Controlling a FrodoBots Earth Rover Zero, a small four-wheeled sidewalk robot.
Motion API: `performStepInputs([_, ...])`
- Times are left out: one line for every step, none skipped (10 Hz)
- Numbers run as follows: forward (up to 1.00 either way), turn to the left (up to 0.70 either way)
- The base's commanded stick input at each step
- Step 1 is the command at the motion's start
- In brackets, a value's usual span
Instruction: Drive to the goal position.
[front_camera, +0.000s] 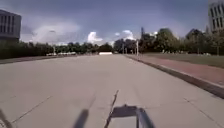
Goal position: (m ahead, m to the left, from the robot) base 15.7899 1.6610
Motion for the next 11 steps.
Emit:
performStepInputs([1.0, -0.02])
performStepInputs([1.0, -0.02])
performStepInputs([1.0, -0.02])
performStepInputs([1.0, -0.02])
performStepInputs([1.0, -0.02])
performStepInputs([1.0, -0.02])
performStepInputs([1.0, -0.02])
performStepInputs([1.0, -0.02])
performStepInputs([1.0, -0.02])
performStepInputs([1.0, -0.02])
performStepInputs([1.0, -0.02])
